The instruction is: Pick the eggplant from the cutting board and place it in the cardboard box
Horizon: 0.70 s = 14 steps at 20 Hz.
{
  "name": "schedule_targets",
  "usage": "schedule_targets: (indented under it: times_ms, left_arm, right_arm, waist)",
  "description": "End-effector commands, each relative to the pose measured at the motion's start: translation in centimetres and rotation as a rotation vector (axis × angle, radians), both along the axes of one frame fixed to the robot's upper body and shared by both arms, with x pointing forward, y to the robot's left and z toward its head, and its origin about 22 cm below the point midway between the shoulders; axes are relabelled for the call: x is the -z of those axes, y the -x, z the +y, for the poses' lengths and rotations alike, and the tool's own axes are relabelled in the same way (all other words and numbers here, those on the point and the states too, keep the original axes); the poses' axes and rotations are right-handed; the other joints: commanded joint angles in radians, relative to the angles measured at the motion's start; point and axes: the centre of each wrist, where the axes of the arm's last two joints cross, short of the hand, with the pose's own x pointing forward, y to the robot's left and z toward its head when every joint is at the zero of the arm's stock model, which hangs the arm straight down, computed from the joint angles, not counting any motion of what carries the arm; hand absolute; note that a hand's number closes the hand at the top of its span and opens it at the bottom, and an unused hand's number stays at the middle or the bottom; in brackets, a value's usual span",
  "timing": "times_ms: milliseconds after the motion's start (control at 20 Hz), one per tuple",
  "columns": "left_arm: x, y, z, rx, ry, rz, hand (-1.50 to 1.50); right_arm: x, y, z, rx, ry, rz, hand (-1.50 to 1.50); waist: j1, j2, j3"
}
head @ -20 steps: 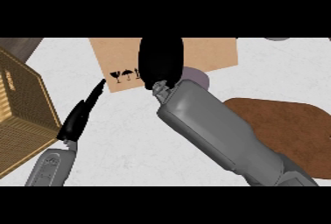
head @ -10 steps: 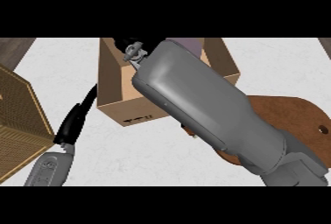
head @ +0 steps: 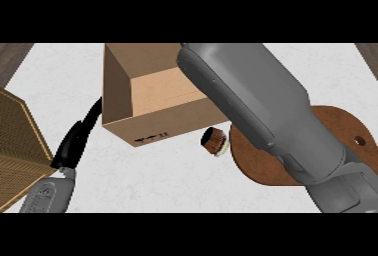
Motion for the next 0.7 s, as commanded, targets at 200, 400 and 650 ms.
schedule_targets:
  times_ms: [200,400,650]
  left_arm:
    - [0.2,0.3,0.3,-0.009,-0.013,0.002,0.0]
    - [0.5,1.5,0.1,0.001,0.0,0.009,0.0]
    - [1.8,1.1,0.3,-0.02,0.003,0.018,0.0]
  right_arm:
    - [3.3,-3.8,-6.4,0.173,0.015,0.127,1.5]
    - [6.4,-4.7,-7.7,0.208,-0.165,0.351,1.5]
    - [8.1,-5.2,-10.0,0.061,-0.295,0.389,-1.5]
  waist:
    - [-0.007,0.002,0.001]
    - [-0.004,-0.001,0.001]
    - [-0.007,0.004,0.001]
